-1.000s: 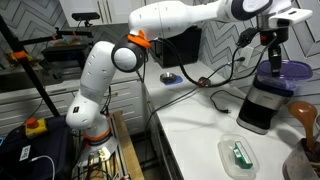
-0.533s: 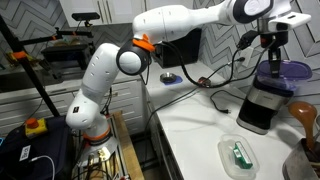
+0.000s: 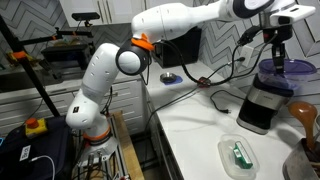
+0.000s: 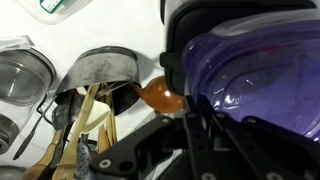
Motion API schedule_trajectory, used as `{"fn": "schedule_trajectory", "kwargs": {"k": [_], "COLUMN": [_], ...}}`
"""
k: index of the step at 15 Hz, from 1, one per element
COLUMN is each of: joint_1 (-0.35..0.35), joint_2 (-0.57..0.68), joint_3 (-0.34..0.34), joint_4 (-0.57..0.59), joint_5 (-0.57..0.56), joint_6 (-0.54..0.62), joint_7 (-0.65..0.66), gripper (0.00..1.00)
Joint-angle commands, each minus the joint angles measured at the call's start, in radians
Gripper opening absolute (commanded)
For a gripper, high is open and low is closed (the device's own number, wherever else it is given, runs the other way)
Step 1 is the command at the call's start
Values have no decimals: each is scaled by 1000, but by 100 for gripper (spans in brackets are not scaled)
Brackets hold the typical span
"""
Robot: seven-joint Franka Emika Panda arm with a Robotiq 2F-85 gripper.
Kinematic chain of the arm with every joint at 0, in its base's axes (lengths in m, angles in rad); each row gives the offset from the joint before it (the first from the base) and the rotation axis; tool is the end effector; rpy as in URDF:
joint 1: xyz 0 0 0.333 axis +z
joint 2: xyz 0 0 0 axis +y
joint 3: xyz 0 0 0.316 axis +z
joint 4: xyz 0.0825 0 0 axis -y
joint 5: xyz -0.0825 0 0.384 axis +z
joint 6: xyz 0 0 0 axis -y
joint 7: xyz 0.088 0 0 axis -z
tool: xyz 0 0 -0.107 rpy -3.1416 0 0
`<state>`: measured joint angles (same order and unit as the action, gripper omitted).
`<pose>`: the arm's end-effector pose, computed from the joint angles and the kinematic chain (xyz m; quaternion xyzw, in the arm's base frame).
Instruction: Put the blue lid on top of the microwave.
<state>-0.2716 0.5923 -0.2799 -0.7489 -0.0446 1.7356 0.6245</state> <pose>0.6496 -0.3058 0.6617 0.8305 -0.5089 0.2097 0.0856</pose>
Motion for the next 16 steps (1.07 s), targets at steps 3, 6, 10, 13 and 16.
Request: {"fn": "schedule_trajectory", "kwargs": {"k": [3,6,10,13,16], "joint_1": [-32,-11,23,38,55], "joint_2": [-85,-177,-316,-403,-493], "joint_3": [30,53,74,75,72], "joint_4": [-20,-96,-280,-409,-544], "joint_5": [64,74,55,44,20], "joint_6": [-32,-51,-89,-140,-157], "joint_7": [-73,-236,-400,-446,-402], "gripper": [2,2,2,2,2]}}
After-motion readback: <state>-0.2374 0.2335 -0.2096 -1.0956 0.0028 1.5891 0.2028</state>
